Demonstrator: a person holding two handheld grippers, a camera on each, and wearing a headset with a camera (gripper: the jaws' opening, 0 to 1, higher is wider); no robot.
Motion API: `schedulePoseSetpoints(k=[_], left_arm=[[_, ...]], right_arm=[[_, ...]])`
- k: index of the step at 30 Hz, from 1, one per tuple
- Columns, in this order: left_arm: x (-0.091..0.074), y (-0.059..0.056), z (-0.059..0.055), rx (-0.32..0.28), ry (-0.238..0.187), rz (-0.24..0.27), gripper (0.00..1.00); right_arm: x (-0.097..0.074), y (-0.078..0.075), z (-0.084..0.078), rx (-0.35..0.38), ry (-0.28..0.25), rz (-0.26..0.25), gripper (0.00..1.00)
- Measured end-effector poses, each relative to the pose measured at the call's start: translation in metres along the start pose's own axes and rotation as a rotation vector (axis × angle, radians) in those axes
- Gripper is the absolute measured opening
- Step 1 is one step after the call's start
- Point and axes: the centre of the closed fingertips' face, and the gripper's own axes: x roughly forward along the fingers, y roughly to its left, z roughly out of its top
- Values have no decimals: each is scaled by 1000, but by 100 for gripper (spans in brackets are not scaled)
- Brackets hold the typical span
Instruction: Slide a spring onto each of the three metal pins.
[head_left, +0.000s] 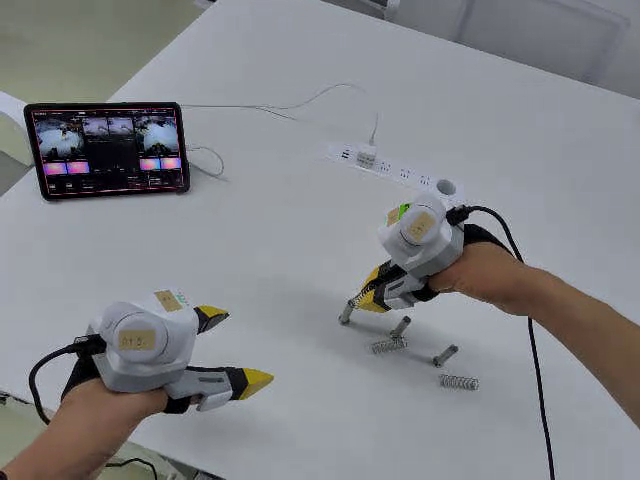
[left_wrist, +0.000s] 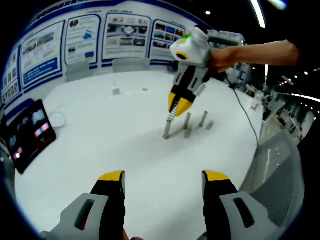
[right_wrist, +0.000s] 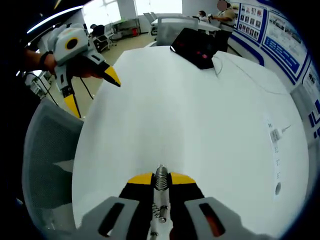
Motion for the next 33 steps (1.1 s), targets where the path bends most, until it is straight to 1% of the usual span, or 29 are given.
schedulePoseSetpoints(k=[10, 12, 20, 26, 33], left_arm=[[-4, 1, -5, -7, 6, 4, 63], [-5, 1, -6, -10, 5, 6, 63], [-7, 3, -6, -12, 5, 11, 63], [-8, 3, -7, -19, 4, 12, 63], [-10, 5, -8, -24, 4, 20, 63]], right_arm=[[8, 0, 2, -21, 17, 4, 13], [8, 0, 5, -20, 10, 4, 13], [15, 1, 5, -43, 27, 3, 13], [22, 3, 3, -66, 45, 11, 13], [29, 1, -1, -83, 61, 16, 13]])
